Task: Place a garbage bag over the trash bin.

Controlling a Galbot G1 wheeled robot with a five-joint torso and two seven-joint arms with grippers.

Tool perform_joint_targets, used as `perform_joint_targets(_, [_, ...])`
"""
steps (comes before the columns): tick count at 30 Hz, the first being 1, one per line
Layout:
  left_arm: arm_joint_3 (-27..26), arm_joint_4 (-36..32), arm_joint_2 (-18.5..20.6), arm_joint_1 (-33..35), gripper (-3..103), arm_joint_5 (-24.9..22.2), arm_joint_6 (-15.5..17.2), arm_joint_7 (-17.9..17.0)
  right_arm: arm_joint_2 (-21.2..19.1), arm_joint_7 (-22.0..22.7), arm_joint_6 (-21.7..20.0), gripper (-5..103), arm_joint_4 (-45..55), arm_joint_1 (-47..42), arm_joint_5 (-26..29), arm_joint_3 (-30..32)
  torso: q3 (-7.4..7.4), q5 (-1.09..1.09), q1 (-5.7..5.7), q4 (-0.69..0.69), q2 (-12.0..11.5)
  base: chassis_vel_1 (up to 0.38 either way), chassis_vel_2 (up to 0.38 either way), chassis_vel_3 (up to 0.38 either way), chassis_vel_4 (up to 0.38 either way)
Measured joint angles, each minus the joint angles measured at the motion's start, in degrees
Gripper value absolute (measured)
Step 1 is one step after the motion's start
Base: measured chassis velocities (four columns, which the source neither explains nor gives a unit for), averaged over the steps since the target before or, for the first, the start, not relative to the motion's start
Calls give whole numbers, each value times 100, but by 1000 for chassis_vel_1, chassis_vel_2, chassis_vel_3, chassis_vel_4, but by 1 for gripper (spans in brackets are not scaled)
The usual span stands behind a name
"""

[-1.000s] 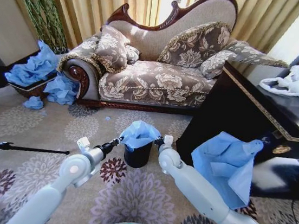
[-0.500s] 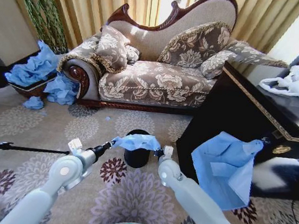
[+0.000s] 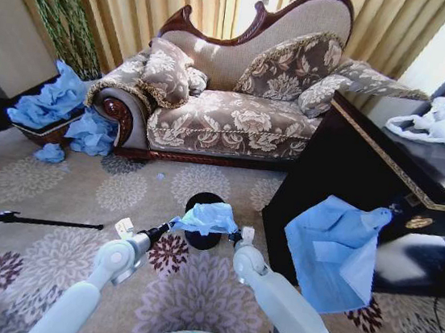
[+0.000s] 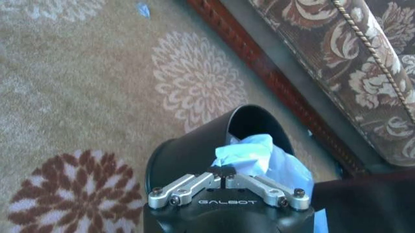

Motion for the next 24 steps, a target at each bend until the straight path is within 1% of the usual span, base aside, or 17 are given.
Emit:
perform_joint_targets(3, [37, 190, -69, -98, 0, 61, -56, 93, 103, -180, 119, 0, -257, 100, -176, 9, 0, 0, 0, 0, 0, 0, 0, 0, 0])
perform_joint_targets(9, [70, 378, -185, -155, 0, 136, -139, 212, 149, -377, 206, 0, -445, 200, -303, 7, 0, -1, 0, 0, 0, 0, 0, 0, 0])
perform_joint_targets(13, [85, 664, -248, -201, 0, 263, -184, 447, 226, -535, 272, 0, -629, 264, -410, 0, 0, 0, 0, 0, 0, 0, 0, 0, 0])
perform_joint_targets(14, [85, 664, -248, -201, 0, 263, -184, 447, 226, -535, 272, 0, -629, 264, -410, 0, 0, 0, 0, 0, 0, 0, 0, 0, 0])
perform_joint_targets(15, [94, 818, -277, -219, 0, 366, -171, 547, 277, -572, 289, 0, -686, 279, -464, 1, 0, -1, 0, 0, 0, 0, 0, 0, 0])
perform_joint_targets(16, [88, 829, -292, -178, 0, 403, -100, 581, 293, -562, 293, 0, -673, 275, -486, -6, 1, -1, 1, 0, 0, 0, 0, 0, 0])
perform_joint_targets(17, [88, 829, -292, -178, 0, 403, -100, 581, 293, -562, 293, 0, -673, 275, -486, -6, 1, -1, 1, 0, 0, 0, 0, 0, 0])
perform_joint_targets(19, [59, 623, -292, -21, 0, 416, 4, 615, 240, -496, 290, 0, -464, 214, -473, -33, 0, 0, 0, 1, 0, 0, 0, 0, 0])
perform_joint_targets(24, [1, 289, -230, 96, 0, 411, 55, 619, 96, -362, 260, 0, -185, 154, -428, -62, 0, 0, 1, 0, 0, 0, 0, 0, 0])
